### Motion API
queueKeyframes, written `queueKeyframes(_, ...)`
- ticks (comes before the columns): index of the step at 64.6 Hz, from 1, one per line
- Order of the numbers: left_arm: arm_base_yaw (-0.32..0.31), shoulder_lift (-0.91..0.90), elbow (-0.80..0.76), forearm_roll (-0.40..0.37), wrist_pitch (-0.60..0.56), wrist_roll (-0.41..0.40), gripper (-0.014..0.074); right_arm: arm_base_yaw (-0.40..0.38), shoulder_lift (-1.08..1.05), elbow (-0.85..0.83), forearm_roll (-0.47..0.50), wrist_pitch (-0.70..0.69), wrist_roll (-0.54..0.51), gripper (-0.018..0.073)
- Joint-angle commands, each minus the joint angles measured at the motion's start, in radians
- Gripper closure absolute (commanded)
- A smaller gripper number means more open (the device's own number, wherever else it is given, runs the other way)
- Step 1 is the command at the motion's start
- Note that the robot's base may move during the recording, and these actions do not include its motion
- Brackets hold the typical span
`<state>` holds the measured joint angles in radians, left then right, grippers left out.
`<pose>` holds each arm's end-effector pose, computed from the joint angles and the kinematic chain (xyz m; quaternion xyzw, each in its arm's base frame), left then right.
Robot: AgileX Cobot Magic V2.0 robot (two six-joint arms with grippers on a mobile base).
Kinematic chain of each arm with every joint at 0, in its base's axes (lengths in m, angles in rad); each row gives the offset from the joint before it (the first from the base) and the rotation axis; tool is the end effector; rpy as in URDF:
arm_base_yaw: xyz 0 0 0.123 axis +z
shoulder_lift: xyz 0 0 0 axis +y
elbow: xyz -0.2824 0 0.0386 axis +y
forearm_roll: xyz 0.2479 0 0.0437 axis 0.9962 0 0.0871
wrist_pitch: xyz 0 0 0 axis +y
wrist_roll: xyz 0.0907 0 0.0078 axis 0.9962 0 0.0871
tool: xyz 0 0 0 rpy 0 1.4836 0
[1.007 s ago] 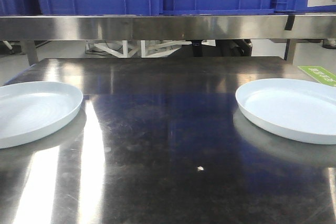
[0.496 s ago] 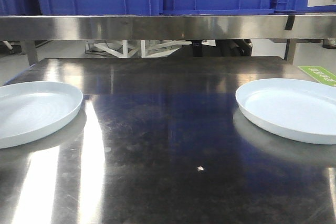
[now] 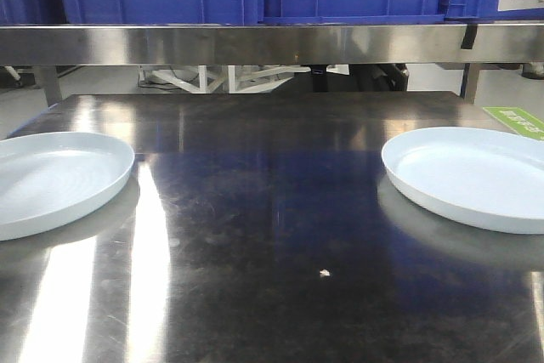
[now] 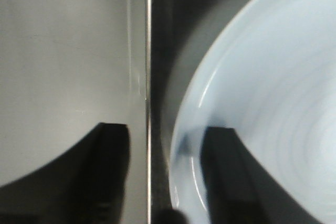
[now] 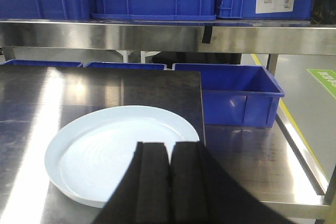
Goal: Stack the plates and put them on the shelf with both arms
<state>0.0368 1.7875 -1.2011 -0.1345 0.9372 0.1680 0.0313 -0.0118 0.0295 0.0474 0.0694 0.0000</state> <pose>0.3416 0.0027 0.2001 0.0293 0.9957 -0.0496 0.0724 0.0568 0.0021 0.1975 0.0045 0.7070 0.0289 0.7066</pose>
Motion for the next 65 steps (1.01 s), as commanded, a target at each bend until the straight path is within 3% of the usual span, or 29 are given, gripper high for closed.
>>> queueKeyframes(1, 0.0, -0.041, -0.028, -0.013, 0.009, 0.0, 0.0377, 0.0, -0.018, 0.0, -0.01, -0.081, -0.008, 0.0512)
queueKeyframes(9, 0.0, -0.041, -0.028, -0.013, 0.021, 0.0, 0.0521, 0.0, -0.018, 0.0, -0.01, -0.081, -0.008, 0.0512)
queueKeyframes(32, 0.0, -0.046, -0.064, -0.024, 0.113, 0.0, 0.051, 0.0, -0.018, 0.0, -0.01, -0.081, -0.008, 0.0512)
queueKeyframes(52, 0.0, -0.059, -0.196, -0.215, 0.192, 0.0, 0.0511, 0.0, -0.018, 0.0, -0.01, -0.081, -0.008, 0.0512)
queueKeyframes(65, -0.042, -0.066, -0.214, -0.344, 0.173, 0.0, 0.0516, 0.0, -0.018, 0.0, -0.01, -0.081, -0.008, 0.0512)
